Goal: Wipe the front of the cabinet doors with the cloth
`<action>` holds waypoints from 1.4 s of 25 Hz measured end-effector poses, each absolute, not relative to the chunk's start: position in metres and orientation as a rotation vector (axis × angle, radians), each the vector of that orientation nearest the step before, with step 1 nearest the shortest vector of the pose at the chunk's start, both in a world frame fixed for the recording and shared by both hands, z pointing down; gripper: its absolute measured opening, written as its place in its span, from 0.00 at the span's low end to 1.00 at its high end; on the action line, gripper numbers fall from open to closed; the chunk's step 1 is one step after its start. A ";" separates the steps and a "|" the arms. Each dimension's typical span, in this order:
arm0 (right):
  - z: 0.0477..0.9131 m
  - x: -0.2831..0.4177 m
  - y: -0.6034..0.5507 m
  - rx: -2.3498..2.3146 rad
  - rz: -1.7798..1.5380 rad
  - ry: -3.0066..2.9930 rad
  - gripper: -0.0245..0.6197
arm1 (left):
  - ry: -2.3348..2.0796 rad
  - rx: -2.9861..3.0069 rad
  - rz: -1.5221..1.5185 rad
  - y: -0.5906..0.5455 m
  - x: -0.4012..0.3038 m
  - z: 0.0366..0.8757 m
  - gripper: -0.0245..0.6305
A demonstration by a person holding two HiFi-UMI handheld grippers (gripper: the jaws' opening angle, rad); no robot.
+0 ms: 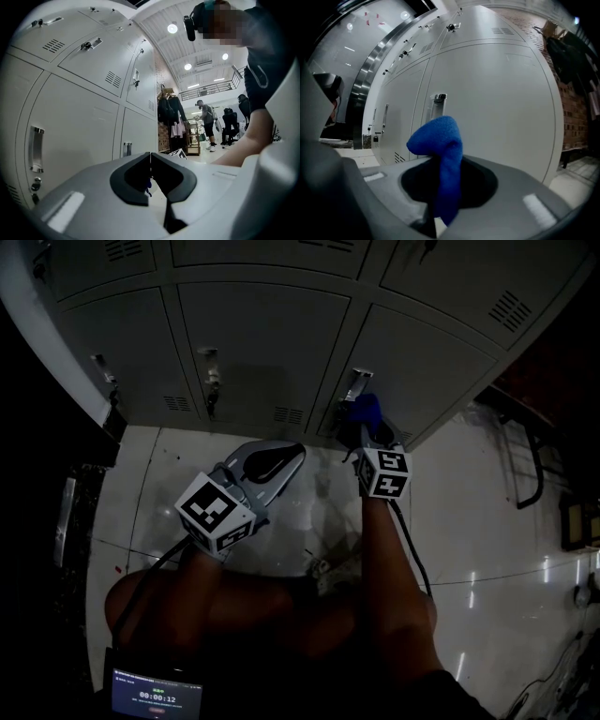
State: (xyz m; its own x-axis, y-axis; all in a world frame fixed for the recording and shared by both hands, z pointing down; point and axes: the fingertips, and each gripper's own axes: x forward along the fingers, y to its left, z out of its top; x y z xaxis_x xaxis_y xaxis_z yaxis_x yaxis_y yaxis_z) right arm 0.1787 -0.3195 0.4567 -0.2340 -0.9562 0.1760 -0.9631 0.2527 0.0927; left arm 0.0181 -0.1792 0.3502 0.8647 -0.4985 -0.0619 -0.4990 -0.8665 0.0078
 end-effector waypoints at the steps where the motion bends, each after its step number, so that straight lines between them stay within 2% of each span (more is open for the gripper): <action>1: 0.458 0.182 -0.319 1.822 0.070 -2.324 0.15 | 0.805 -3.027 0.092 -0.178 0.019 0.351 0.05; 17: 0.476 0.270 -0.308 2.096 0.169 -2.105 0.15 | 0.789 -3.036 0.053 -0.172 0.024 0.360 0.05; 28: 0.492 0.358 -0.296 2.361 0.346 -1.921 0.15 | 0.793 -3.034 0.029 -0.173 0.024 0.363 0.05; 35: 0.484 0.350 -0.288 2.374 0.343 -1.927 0.15 | 0.798 -3.028 0.050 -0.175 0.022 0.359 0.05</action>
